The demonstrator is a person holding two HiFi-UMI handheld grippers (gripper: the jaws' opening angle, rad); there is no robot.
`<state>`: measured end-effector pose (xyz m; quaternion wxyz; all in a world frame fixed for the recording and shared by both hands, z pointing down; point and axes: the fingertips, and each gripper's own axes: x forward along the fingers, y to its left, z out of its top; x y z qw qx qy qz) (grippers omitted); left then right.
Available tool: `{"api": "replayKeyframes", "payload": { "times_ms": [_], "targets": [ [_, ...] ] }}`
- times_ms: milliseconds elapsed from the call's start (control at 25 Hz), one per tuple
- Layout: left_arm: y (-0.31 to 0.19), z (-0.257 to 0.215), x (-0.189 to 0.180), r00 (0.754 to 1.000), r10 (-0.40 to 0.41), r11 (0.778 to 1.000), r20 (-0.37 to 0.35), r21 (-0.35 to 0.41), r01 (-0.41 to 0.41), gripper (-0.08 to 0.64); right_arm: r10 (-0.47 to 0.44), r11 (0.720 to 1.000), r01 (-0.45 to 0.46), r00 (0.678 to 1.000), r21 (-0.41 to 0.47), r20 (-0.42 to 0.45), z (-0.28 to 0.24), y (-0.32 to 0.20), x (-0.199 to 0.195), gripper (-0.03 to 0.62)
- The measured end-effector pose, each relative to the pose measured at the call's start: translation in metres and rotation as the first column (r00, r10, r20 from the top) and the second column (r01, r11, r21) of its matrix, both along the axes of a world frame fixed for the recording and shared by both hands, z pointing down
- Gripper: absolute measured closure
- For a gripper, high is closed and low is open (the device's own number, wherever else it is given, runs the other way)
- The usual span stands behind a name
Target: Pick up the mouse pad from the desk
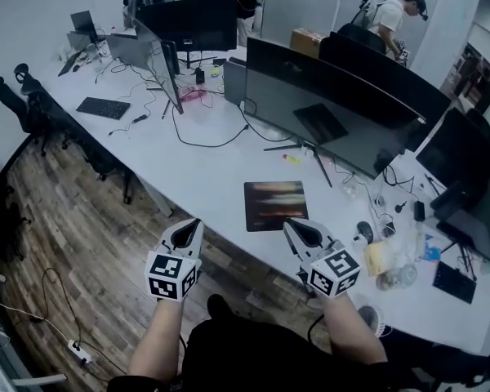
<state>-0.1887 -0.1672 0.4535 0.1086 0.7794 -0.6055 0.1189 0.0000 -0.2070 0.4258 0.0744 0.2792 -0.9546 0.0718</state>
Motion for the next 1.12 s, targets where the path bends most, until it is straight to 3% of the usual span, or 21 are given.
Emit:
{"api": "replayKeyframes", "payload": {
  "times_ms": [240, 320, 520, 880, 1120],
  "targets": [
    [-0.042, 0.013, -0.055, 0.998, 0.052, 0.998, -0.033, -0.022, -0.053, 0.551, 0.035, 0.998, -0.037, 0.998, -0.042, -0.055, 0.013, -0.033, -0.057, 0.583],
    [-0.050, 0.016, -0.067, 0.997, 0.070, 0.997, -0.045, -0.028, -0.072, 0.551, 0.042, 0.997, -0.047, 0.996, -0.055, -0.078, 0.019, -0.038, -0.071, 0.528],
    [-0.065, 0.026, -0.087, 0.992, 0.111, 0.993, -0.059, -0.037, -0.114, 0.551, 0.064, 0.993, -0.076, 0.989, -0.092, -0.134, 0.045, -0.040, -0.093, 0.466],
    [-0.078, 0.042, -0.080, 0.985, 0.150, 0.985, -0.086, -0.074, -0.157, 0.551, 0.059, 0.985, -0.089, 0.978, -0.145, -0.202, 0.074, -0.048, -0.088, 0.380],
    [-0.103, 0.033, -0.068, 0.987, 0.149, 0.985, -0.065, -0.075, -0.154, 0.551, 0.014, 0.983, -0.054, 0.976, -0.177, -0.217, 0.091, -0.074, -0.082, 0.341]
  ]
}}
